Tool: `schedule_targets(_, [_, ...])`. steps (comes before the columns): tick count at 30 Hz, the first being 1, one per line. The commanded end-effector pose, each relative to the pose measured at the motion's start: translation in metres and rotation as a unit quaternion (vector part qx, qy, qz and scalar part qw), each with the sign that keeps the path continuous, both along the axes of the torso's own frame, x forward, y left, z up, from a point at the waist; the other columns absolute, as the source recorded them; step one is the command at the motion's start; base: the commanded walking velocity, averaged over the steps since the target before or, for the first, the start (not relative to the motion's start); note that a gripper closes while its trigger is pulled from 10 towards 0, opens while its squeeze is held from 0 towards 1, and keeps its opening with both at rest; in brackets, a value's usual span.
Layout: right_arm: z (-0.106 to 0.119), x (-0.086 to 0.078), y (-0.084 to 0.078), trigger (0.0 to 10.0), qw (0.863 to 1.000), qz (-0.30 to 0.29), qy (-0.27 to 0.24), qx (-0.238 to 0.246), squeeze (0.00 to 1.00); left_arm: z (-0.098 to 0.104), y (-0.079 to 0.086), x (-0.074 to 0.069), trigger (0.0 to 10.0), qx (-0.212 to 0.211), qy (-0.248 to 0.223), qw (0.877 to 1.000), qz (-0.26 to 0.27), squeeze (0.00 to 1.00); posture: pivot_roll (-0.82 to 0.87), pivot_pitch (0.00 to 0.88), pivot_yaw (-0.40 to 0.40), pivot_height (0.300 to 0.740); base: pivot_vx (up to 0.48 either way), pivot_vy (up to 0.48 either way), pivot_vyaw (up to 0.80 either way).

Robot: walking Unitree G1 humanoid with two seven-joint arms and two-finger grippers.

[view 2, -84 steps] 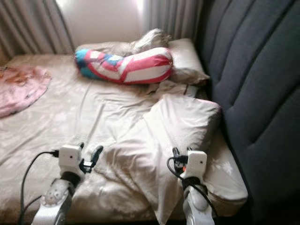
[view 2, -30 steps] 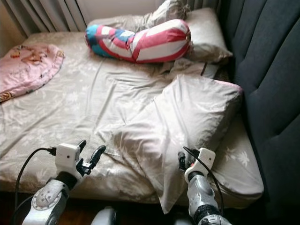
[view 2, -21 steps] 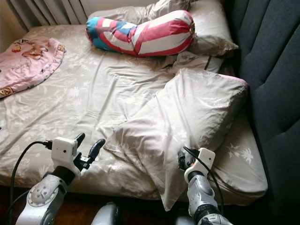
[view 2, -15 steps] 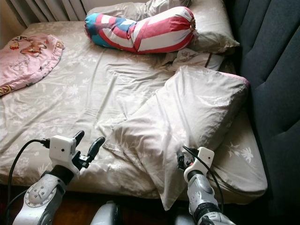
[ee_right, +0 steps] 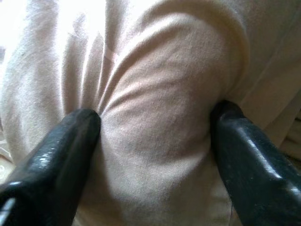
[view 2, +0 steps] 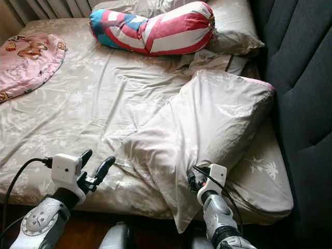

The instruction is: Clean up the room

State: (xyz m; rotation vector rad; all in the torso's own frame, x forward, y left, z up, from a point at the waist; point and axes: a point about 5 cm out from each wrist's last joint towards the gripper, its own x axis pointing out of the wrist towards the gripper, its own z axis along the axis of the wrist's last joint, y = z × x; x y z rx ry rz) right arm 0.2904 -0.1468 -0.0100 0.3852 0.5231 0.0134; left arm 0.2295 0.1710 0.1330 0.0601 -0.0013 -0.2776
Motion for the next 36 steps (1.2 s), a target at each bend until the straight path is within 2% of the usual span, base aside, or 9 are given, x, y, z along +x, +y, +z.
schedule_targets(1, [-0.0185,-0.0191,0.0239,0.0,0.997,0.047,0.053,0.006,0.00,0.0033,0.0035,-0.0037,10.0,0.008,0.001,1.000,0.003,0.00,0.10,0.244,0.090,0.660,0.000,0.000,0.00])
schedule_targets(12, [-0.0211,-0.0230,0.0313,0.0,0.997,0.055,0.057,0.013,0.00,-0.0006,0.0043,-0.0068,10.0,0.015,0.016,1.000,0.003,0.00,0.10,0.247,0.091,0.660,0.000,0.000,0.00])
schedule_targets(36, [-0.0219,-0.0237,0.0321,0.0,0.997,0.045,0.062,0.006,0.00,-0.0003,0.0040,-0.0073,10.0,0.019,0.019,1.000,0.009,0.00,0.09,0.253,0.081,0.660,0.000,0.000,0.00])
